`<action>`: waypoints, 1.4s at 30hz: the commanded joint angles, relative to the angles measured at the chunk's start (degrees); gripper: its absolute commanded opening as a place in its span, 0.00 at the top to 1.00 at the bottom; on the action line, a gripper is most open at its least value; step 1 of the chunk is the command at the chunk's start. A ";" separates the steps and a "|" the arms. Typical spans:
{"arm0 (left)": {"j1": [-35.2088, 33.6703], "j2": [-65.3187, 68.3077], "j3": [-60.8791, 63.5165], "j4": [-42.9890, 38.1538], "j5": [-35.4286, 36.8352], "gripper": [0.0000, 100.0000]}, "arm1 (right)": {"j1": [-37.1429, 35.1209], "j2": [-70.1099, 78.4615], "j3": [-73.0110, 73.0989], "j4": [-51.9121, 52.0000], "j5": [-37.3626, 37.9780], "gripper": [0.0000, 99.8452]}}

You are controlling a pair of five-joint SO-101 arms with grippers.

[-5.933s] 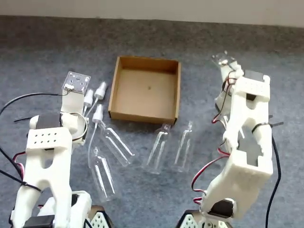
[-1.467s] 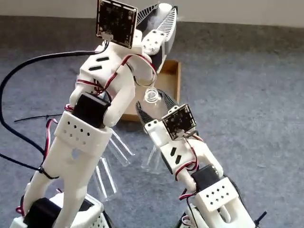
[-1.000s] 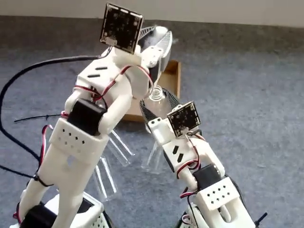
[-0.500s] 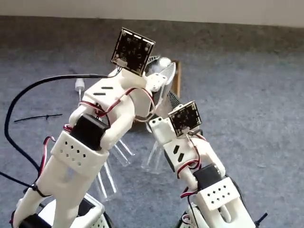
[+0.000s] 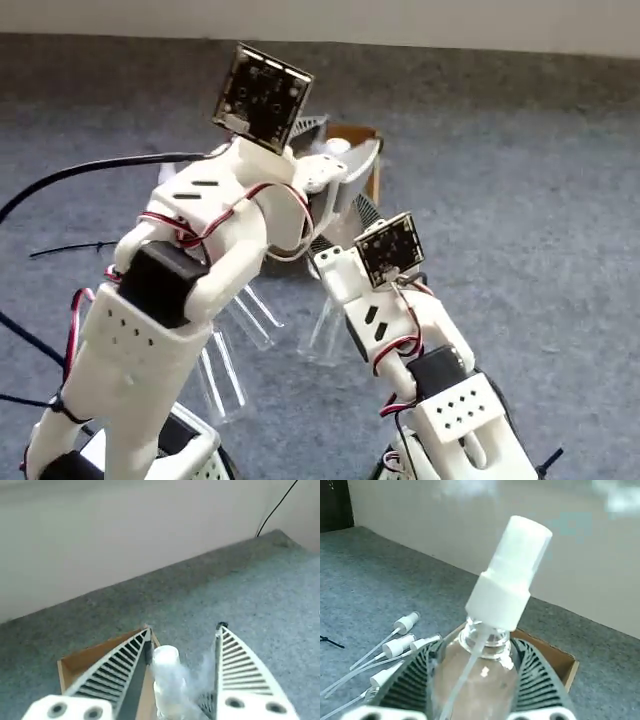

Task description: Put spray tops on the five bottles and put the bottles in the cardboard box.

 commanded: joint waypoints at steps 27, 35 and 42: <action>-7.69 -6.64 9.98 0.97 -8.97 0.85 | 0.75 -0.84 -0.92 0.13 -0.53 1.00; -17.27 -17.45 6.29 2.81 -9.05 0.85 | 4.53 -0.75 -1.36 0.13 -0.44 1.00; -24.84 -23.60 23.78 7.12 -9.23 0.85 | 5.49 8.04 -13.58 0.40 -0.53 1.00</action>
